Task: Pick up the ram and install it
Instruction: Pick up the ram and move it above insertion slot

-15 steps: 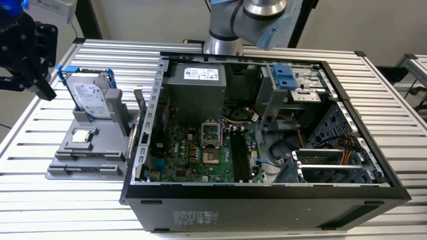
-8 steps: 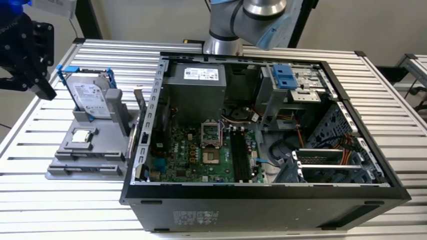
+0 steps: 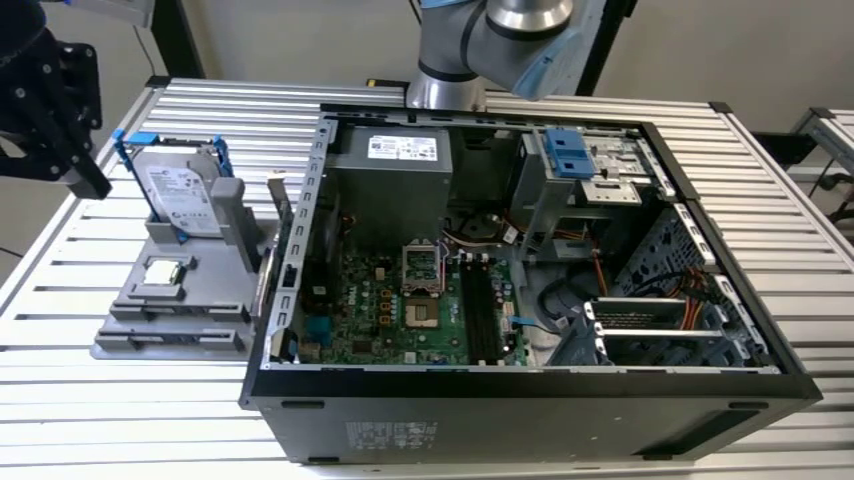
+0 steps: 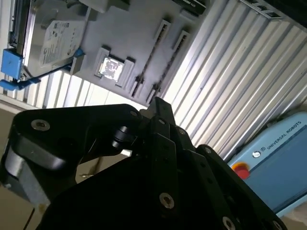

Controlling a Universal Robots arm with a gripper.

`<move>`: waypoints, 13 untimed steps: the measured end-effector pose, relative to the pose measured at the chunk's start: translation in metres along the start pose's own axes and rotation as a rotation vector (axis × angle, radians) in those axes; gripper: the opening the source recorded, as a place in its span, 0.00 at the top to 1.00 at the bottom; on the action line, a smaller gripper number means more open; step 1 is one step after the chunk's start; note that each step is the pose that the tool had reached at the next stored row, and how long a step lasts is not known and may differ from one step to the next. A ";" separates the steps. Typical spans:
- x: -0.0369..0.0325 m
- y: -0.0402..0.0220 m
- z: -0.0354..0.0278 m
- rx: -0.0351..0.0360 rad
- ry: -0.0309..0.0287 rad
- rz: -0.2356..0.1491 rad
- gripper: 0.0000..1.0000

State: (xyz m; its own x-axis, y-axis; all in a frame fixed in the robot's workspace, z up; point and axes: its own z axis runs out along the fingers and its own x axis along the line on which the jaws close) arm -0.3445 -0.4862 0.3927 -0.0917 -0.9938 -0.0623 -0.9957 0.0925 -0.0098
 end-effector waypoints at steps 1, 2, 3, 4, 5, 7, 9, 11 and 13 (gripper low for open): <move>0.0000 0.0000 0.0000 -0.0011 -0.0002 -0.018 1.00; -0.0001 0.0000 0.0000 -0.0022 -0.0004 -0.036 1.00; -0.0001 0.0000 0.0001 -0.0032 -0.0006 -0.052 1.00; -0.0002 0.0000 0.0000 -0.0043 -0.0008 -0.069 1.00; -0.0002 0.0000 0.0000 -0.0053 -0.0009 -0.085 1.00; -0.0003 0.0001 0.0000 -0.0070 -0.0011 -0.111 1.00; -0.0003 0.0000 0.0000 -0.0082 -0.0013 -0.130 1.00; -0.0003 0.0000 0.0000 -0.0089 -0.0014 -0.141 1.00; -0.0003 0.0000 0.0000 -0.0090 -0.0014 -0.142 1.00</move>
State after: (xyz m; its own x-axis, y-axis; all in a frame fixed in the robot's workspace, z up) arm -0.3445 -0.4859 0.3928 0.0504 -0.9968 -0.0622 -0.9987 -0.0499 -0.0097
